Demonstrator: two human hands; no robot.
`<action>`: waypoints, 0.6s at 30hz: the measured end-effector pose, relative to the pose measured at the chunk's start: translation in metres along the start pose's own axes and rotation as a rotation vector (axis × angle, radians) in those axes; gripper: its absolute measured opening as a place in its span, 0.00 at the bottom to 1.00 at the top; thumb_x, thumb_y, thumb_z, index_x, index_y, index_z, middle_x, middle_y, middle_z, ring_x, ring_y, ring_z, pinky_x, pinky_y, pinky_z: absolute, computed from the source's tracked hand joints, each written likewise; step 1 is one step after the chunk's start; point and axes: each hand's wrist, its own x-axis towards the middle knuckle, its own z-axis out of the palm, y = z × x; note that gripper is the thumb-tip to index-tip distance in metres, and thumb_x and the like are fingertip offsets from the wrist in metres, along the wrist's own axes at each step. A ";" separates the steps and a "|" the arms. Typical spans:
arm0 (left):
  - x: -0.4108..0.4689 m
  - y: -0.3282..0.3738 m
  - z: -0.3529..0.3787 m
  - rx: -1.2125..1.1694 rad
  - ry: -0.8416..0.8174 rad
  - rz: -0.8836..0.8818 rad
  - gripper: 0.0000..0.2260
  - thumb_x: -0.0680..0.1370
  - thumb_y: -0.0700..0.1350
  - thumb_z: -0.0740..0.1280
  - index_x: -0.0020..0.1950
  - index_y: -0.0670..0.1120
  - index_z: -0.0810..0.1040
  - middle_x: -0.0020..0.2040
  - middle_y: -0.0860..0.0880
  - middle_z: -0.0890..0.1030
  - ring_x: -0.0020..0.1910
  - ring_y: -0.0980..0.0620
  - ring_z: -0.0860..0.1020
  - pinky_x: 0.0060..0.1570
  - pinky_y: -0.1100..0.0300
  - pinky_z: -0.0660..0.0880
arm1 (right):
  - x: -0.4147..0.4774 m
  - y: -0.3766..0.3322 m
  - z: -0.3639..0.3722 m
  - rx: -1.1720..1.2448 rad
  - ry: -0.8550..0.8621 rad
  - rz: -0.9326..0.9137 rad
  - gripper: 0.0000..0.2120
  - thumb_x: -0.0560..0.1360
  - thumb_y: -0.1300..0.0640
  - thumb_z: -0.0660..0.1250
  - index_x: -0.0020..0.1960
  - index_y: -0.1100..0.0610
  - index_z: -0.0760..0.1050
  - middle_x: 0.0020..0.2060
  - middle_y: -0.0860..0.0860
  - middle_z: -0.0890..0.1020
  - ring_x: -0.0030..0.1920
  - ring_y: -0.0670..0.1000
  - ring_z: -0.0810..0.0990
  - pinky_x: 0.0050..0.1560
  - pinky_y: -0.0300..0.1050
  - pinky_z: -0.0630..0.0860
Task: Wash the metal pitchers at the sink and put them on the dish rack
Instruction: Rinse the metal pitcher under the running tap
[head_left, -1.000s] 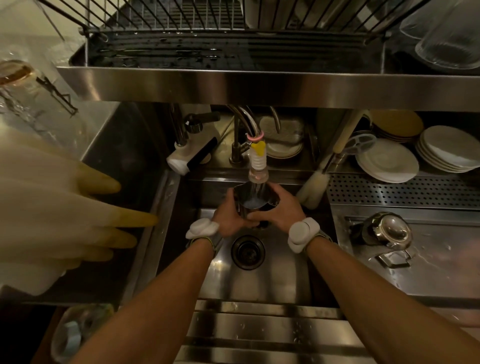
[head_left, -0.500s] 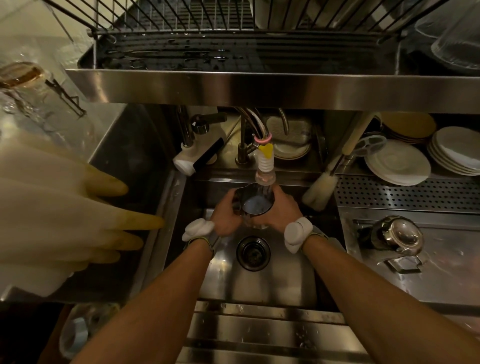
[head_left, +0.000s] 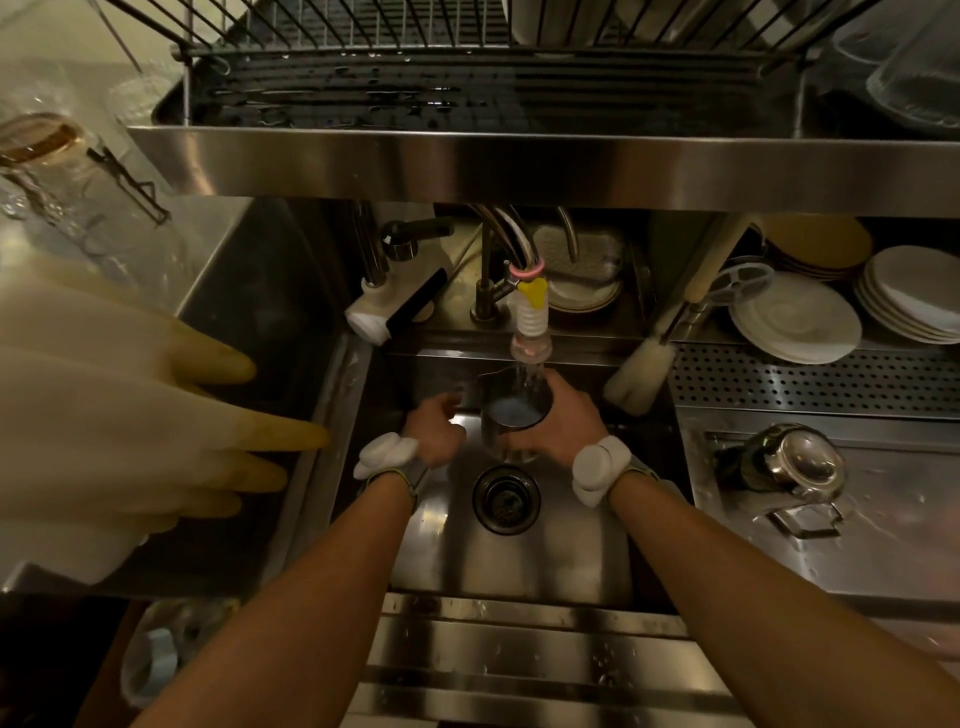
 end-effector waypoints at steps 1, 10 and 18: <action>-0.001 -0.001 -0.001 0.023 -0.024 -0.005 0.24 0.73 0.35 0.64 0.69 0.46 0.72 0.64 0.44 0.78 0.64 0.46 0.75 0.62 0.60 0.70 | 0.000 0.003 -0.003 -0.002 0.018 0.014 0.44 0.55 0.44 0.80 0.68 0.47 0.66 0.60 0.48 0.80 0.60 0.52 0.78 0.61 0.46 0.75; -0.002 -0.008 -0.001 0.047 -0.088 -0.010 0.23 0.74 0.37 0.67 0.69 0.46 0.72 0.65 0.43 0.76 0.63 0.45 0.76 0.59 0.61 0.71 | -0.001 0.005 -0.006 -0.033 0.015 0.029 0.45 0.57 0.45 0.79 0.69 0.49 0.65 0.62 0.50 0.79 0.62 0.54 0.77 0.63 0.48 0.73; -0.006 -0.002 -0.003 0.023 -0.101 0.032 0.28 0.72 0.36 0.70 0.71 0.46 0.69 0.65 0.43 0.76 0.64 0.47 0.75 0.55 0.63 0.70 | -0.002 -0.004 0.001 0.005 0.019 0.057 0.46 0.54 0.45 0.81 0.68 0.51 0.67 0.61 0.50 0.79 0.60 0.54 0.78 0.63 0.50 0.75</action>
